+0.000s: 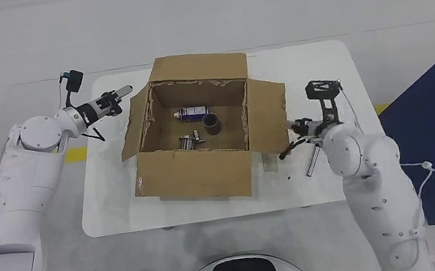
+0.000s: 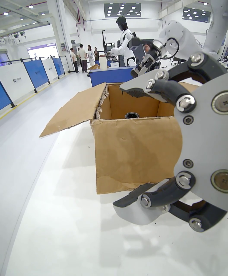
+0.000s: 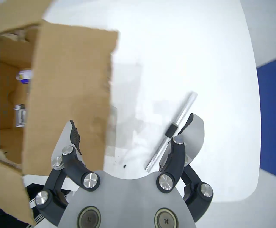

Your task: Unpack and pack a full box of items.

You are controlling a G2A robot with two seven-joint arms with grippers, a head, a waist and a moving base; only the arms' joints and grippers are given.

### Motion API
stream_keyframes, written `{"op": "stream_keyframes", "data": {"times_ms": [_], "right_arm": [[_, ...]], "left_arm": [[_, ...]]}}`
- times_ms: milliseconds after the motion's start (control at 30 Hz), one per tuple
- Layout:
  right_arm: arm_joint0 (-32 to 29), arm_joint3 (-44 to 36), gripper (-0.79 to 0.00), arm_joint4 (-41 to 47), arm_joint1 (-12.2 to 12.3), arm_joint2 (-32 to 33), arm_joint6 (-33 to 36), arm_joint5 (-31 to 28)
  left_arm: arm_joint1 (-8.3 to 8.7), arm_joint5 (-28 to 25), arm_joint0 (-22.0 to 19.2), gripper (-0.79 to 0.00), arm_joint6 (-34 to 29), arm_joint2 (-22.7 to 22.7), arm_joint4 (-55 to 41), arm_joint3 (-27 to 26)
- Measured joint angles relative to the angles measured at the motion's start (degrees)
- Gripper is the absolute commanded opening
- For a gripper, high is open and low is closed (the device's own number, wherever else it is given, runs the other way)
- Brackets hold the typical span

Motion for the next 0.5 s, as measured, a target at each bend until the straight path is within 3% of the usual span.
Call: {"op": "stream_keyframes", "data": {"times_ms": [67,300,500], "right_arm": [[0.9,2.9,-0.120,-1.8,0.0,0.5,3.4,2.2],[5.7,11.6,-0.326,-6.2,-0.2,-0.2,9.5,6.6],[10.3,21.9,-0.397,-6.9,-0.8,-0.1,10.9,5.2]], "left_arm": [[0.00,0.0,0.0,0.000,0.0,0.0,0.0,0.0],[0.00,0.0,0.0,0.000,0.0,0.0,0.0,0.0],[0.00,0.0,0.0,0.000,0.0,0.0,0.0,0.0]]}}
